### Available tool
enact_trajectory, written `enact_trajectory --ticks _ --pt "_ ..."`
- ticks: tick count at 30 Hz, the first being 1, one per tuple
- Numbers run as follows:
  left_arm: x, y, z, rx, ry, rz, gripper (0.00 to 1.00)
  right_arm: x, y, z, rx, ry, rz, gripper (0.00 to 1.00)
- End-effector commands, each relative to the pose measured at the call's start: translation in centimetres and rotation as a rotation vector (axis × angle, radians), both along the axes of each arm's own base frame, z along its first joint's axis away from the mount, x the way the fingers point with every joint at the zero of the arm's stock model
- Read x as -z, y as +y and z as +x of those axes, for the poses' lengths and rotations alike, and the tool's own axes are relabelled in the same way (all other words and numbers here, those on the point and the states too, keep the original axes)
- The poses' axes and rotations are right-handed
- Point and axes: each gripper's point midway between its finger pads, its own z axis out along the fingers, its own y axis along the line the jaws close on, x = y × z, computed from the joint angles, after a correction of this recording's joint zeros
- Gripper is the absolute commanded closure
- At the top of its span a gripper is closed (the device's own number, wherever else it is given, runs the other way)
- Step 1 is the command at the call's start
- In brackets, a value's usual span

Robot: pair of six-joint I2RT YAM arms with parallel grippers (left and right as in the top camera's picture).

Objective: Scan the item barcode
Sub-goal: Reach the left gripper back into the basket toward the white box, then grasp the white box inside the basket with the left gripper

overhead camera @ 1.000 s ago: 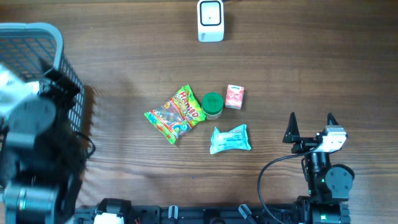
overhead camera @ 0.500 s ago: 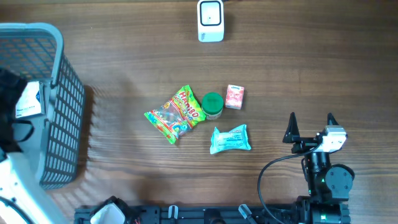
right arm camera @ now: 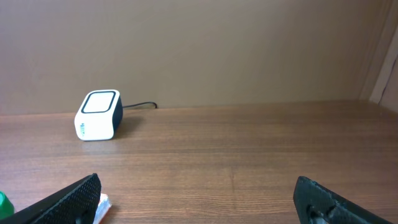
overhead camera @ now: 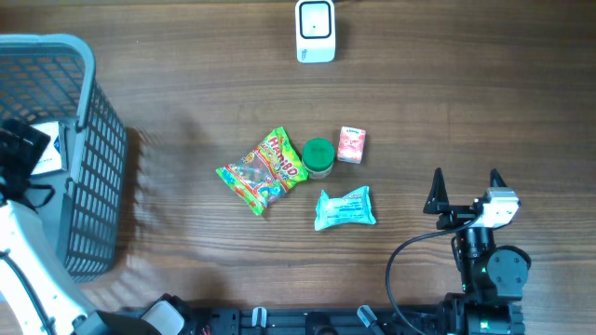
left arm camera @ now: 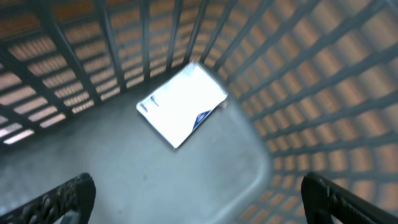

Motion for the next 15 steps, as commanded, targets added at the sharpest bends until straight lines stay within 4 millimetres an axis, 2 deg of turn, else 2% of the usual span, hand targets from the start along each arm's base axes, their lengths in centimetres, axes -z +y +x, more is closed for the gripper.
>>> enact_trajectory --ticks 1,4,8,15 --pt "2.4 0.8 0.4 0.115 0.068 0.105 0.0 -0.1 -0.1 0.0 0.006 -0.005 0.011 0.0" --pt "4.2 2.3 2.0 0.225 0.13 0.2 0.0 -0.1 -0.1 0.0 0.006 -0.005 0.012 0.0" --pt "7.2 3.3 3.1 0.333 0.219 0.245 0.0 -0.1 -0.1 0.0 0.006 -0.005 0.012 0.0" --pt "11.7 5.4 5.2 0.35 0.233 0.25 0.0 -0.1 -0.1 0.0 0.006 -0.005 0.012 0.0"
